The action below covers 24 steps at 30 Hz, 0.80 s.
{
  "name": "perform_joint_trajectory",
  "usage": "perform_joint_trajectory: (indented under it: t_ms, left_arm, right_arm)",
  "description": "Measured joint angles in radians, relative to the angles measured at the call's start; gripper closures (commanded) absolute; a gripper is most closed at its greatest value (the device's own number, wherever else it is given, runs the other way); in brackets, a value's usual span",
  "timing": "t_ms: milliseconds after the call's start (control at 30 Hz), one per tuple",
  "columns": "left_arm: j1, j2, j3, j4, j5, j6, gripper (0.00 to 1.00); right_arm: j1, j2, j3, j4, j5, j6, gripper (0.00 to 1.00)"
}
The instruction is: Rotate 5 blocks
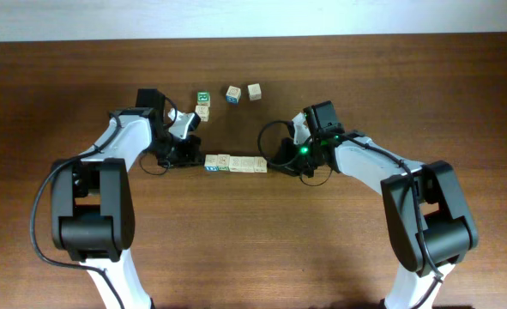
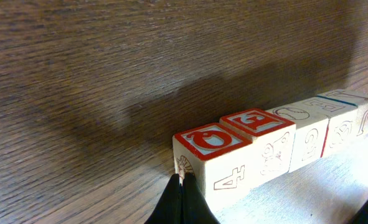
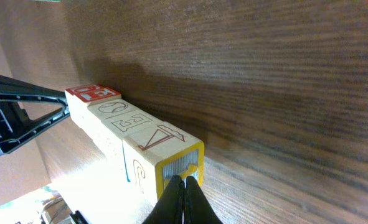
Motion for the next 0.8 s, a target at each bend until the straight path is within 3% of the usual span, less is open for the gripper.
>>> perform_joint_trajectory:
  t_ms: [800]
  left_arm:
    - [0.014,0.000,0.022,-0.006,-0.061,0.000,1.00]
  right_arm:
    - [0.050,-0.017,0.113,-0.104,0.007,-0.049,0.96]
